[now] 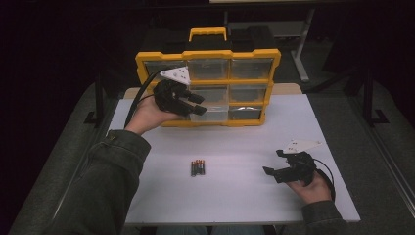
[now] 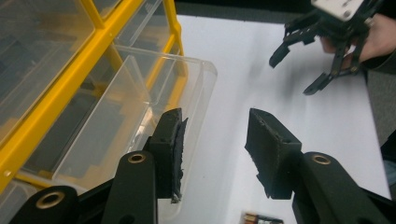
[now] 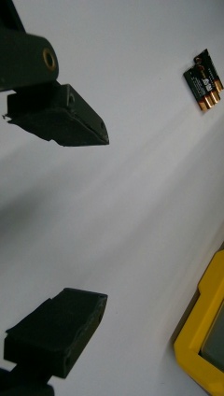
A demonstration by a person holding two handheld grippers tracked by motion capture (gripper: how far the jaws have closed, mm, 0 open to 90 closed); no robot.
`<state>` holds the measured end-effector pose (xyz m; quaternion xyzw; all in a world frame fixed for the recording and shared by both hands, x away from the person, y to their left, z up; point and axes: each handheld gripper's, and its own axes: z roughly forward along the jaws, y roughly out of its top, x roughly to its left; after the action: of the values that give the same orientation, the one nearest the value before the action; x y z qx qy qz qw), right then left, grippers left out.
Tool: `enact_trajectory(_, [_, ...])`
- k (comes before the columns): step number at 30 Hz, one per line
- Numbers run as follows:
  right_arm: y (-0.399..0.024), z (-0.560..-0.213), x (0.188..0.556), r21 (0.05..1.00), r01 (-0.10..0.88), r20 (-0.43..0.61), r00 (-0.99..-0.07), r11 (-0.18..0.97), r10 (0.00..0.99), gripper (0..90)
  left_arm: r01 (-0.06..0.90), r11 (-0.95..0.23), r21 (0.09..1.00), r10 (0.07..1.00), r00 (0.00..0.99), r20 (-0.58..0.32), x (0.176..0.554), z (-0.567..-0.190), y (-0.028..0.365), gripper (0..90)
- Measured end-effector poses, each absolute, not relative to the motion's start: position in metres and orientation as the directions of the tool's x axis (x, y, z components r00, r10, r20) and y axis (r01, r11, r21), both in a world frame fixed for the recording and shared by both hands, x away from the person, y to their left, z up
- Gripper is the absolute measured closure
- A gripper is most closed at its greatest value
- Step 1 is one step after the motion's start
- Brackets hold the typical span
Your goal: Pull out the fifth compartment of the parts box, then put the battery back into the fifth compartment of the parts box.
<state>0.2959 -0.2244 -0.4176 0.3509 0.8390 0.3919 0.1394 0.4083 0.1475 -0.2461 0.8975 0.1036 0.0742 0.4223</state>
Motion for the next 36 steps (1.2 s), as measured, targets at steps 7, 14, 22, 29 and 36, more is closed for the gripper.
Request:
enact_trajectory(7, [-0.224,-0.418,0.296,0.759,0.481,0.042,-0.708,0.438,0.705,18.6,0.124,-0.616,0.778,0.262,0.964,0.053,0.395,-0.247,0.162,50.6])
enact_trajectory(14, [-0.223,-0.419,0.296,0.753,0.485,0.035,-0.705,0.444,0.708,18.7,0.155,-0.570,0.807,0.290,0.957,0.021,0.382,-0.254,0.185,46.4])
enact_trajectory(22, [-0.223,-0.420,0.294,0.750,0.485,0.029,-0.703,0.450,0.711,18.9,0.163,-0.557,0.814,0.321,0.947,0.030,0.362,-0.266,0.203,42.4])
enact_trajectory(29, [-0.223,-0.419,0.293,0.755,0.481,0.027,-0.702,0.446,0.712,18.9,0.170,-0.533,0.829,0.346,0.938,0.030,0.346,-0.273,0.218,40.5])
enact_trajectory(36, [-0.223,-0.420,0.293,0.751,0.487,0.028,-0.699,0.446,0.715,19.1,0.184,-0.536,0.824,0.380,0.924,0.041,0.332,-0.286,0.231,36.9])
